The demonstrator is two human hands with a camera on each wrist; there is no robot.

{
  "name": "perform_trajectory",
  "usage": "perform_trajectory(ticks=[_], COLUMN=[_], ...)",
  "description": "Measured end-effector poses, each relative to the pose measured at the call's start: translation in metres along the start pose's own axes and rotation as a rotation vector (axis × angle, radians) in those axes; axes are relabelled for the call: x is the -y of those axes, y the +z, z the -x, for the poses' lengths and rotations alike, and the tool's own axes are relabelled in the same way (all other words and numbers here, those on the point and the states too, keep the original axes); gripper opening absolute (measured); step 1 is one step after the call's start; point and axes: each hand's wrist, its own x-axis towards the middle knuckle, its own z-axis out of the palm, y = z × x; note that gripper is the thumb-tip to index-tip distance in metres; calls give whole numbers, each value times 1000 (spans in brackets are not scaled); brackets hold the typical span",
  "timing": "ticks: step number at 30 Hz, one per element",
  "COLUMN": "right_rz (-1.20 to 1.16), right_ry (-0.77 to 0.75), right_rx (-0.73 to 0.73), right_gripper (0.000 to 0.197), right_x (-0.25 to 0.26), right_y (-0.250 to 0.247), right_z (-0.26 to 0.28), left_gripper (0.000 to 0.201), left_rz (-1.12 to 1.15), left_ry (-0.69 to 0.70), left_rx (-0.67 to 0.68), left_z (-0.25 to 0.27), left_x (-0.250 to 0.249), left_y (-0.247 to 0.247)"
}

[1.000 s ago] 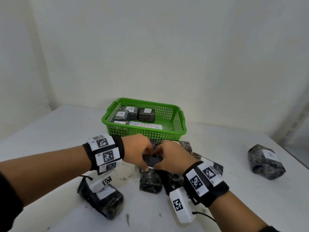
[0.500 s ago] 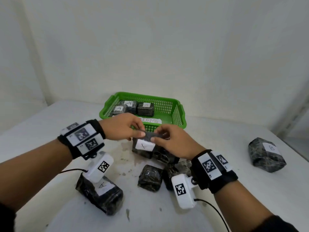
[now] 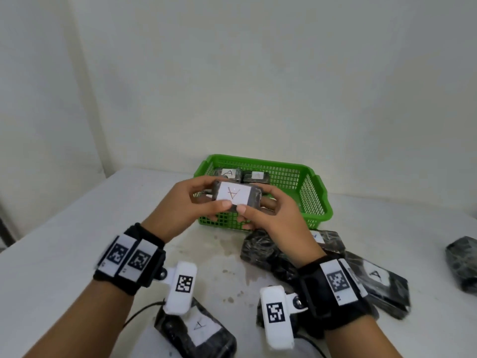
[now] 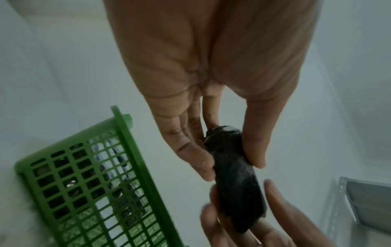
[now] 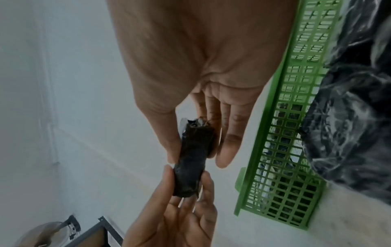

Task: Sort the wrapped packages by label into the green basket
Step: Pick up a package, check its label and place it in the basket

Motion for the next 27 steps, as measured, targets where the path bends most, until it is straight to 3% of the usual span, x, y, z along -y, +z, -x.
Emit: perform_trajectory(ticks=[3,11,17,24,27], right_rz=[121,57,97,82,72], right_ry=[-52,-181,-203,-160,-177], right_rx=[11,-58,-63,-15,-29], right_gripper=[70,36,36,45,40], right_x=[-10,-16,-13,-8,-8], right_y=[2,-1,0,-3,-7], right_z=[0,7,14,16,15], left_gripper=[49,40,39,40,42], left_rz=[3,32,51,110,140], left_ry=[-18,-38,-29,-24,-23], left_rx=[-7,53,113,85,94], left_z=[1,6,9,10,10], left_x=[6,12,12,13,13], left_y=[-2,0,7,1,-2])
